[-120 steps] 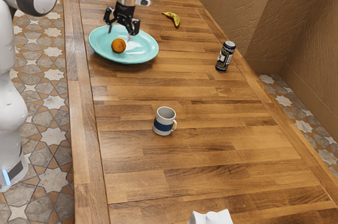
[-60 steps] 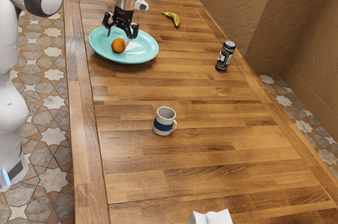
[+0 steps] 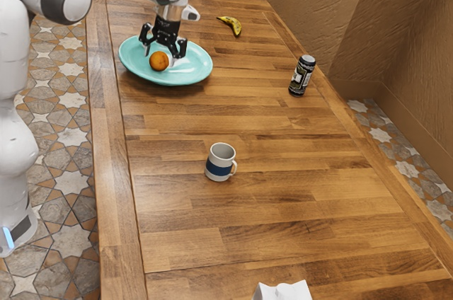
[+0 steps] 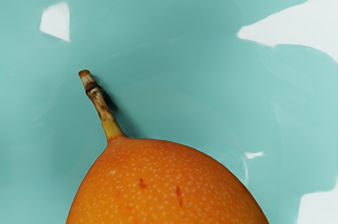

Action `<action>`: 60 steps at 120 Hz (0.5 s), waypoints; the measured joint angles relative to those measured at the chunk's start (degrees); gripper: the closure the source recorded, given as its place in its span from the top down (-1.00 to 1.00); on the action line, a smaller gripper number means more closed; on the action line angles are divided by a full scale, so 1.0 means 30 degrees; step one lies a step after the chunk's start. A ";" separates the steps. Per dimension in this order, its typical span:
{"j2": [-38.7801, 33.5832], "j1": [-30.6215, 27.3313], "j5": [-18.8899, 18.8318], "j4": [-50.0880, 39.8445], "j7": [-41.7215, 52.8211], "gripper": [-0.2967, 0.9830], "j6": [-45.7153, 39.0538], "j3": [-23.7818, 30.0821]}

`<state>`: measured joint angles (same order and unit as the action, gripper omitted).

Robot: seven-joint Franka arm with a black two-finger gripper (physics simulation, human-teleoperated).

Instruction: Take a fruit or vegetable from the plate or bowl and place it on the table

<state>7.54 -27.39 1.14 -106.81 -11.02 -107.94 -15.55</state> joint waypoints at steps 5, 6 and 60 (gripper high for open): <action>0.0059 -0.0001 0.0071 0.0000 -0.0001 0.54 -0.0031 0.0000; 0.0073 -0.0001 0.0084 0.0000 -0.0001 0.54 -0.0036 0.0000; 0.0081 -0.0007 0.0467 0.0025 -0.0100 -0.09 -0.0200 0.0083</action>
<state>7.79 -27.42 2.54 -106.73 -11.32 -108.54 -15.31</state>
